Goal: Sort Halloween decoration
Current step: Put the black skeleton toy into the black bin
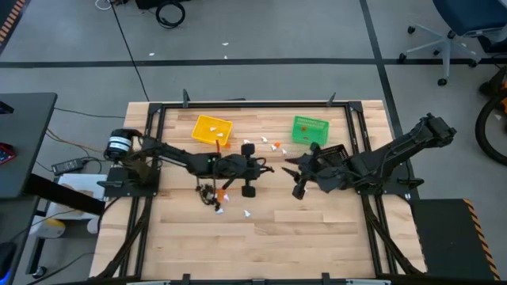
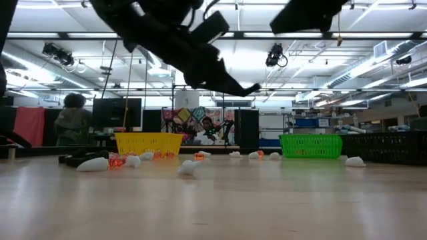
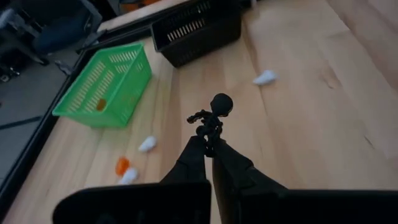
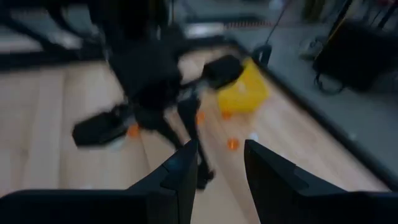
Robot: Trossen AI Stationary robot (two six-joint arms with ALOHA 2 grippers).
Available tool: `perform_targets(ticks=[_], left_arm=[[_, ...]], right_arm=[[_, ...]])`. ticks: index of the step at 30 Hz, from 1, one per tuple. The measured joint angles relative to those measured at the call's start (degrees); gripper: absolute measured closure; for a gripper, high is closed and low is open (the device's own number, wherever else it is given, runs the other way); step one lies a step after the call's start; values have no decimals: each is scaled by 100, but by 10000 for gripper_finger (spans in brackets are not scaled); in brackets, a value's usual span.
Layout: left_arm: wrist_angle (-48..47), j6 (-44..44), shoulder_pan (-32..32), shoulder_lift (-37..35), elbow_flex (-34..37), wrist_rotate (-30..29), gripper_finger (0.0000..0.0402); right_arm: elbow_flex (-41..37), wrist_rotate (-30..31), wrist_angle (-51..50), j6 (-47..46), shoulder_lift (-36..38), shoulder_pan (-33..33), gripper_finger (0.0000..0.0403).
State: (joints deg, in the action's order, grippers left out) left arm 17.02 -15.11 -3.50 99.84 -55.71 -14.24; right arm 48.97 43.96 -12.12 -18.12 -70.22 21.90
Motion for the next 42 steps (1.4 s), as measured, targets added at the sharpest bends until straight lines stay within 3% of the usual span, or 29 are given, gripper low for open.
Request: perform_targets(ticks=[13,25,42], left_arm=[[-11,-116,-1,181,-253,7,401],[73,-66,-20,179,-253,4,401],[341,-105,-99,170,-253,195,401]], right_arm=[[0,-44,-106,871,-1234,-6,257],[0,-6,-77,723,-1322,-113,228],[0,-12,-33,780,-1322,-155,254]])
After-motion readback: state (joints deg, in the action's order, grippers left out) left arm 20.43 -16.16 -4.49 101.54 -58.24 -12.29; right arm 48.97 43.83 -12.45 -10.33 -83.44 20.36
